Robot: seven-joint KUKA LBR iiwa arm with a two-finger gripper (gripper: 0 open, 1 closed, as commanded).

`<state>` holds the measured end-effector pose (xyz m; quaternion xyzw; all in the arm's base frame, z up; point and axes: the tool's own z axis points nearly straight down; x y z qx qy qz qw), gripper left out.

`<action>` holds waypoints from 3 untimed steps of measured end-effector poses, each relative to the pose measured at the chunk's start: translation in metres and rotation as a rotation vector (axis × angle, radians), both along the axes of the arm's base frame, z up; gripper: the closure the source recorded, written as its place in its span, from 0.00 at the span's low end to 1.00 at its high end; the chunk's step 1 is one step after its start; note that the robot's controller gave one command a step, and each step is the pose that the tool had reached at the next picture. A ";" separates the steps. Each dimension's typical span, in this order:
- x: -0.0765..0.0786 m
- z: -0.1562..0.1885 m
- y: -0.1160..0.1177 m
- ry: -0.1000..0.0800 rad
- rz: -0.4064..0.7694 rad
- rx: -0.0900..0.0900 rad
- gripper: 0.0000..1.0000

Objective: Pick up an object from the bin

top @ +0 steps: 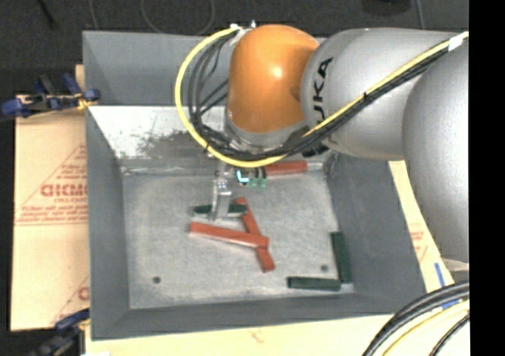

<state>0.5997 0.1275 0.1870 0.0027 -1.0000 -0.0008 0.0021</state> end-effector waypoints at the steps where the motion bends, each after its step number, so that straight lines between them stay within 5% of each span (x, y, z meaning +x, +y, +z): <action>1: 0.028 -0.116 -0.067 -0.003 0.183 -0.003 0.00; 2: 0.029 -0.113 -0.064 -0.008 0.182 0.001 1.00; 3: 0.047 0.045 -0.062 -0.019 0.154 0.001 1.00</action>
Offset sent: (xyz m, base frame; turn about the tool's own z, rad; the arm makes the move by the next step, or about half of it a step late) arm 0.0278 -0.0630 -0.1134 -0.1864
